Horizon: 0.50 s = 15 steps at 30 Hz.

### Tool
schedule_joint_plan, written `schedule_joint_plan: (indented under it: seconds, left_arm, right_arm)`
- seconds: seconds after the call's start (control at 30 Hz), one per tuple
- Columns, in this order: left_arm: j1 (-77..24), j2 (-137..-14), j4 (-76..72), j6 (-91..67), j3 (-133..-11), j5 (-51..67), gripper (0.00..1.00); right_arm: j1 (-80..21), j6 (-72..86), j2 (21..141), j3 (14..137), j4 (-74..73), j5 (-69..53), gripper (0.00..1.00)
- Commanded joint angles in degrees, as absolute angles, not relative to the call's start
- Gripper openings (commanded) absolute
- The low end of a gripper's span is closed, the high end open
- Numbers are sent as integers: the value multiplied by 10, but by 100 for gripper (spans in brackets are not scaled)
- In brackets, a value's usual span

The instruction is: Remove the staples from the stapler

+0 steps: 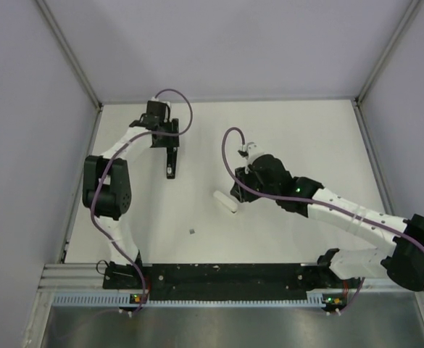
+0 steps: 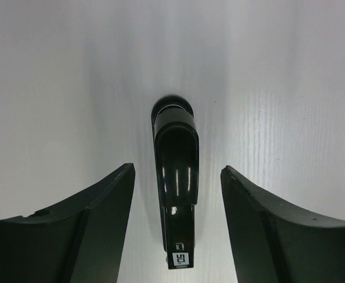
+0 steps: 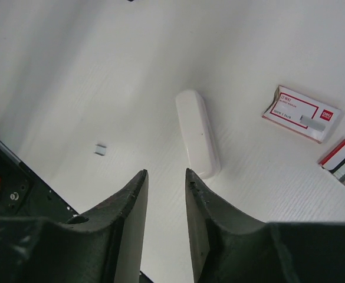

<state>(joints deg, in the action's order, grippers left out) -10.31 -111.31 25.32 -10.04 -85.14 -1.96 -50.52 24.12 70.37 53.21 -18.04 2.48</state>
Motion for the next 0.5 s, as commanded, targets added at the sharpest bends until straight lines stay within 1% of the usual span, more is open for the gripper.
schedule_joint_plan:
  seconds: [0.0,0.07,0.17,0.3,0.47]
  left_arm:
    - [-106,-1035,265,-80,-880,-19,70]
    - [-112,-1014,283,-67,-885,-29,72]
    - [-132,-971,301,-37,-879,-17,71]
    - [-188,-916,309,32,-852,58,71]
    - [-292,-874,280,135,-795,165,72]
  right_arm:
    - [-511,238,670,533,-171,22,35]
    - [-511,233,662,535,-184,29,39]
    - [-510,223,643,541,-210,38,45]
    - [-496,228,597,530,-245,37,56]
    - [-464,212,517,530,-325,42,63]
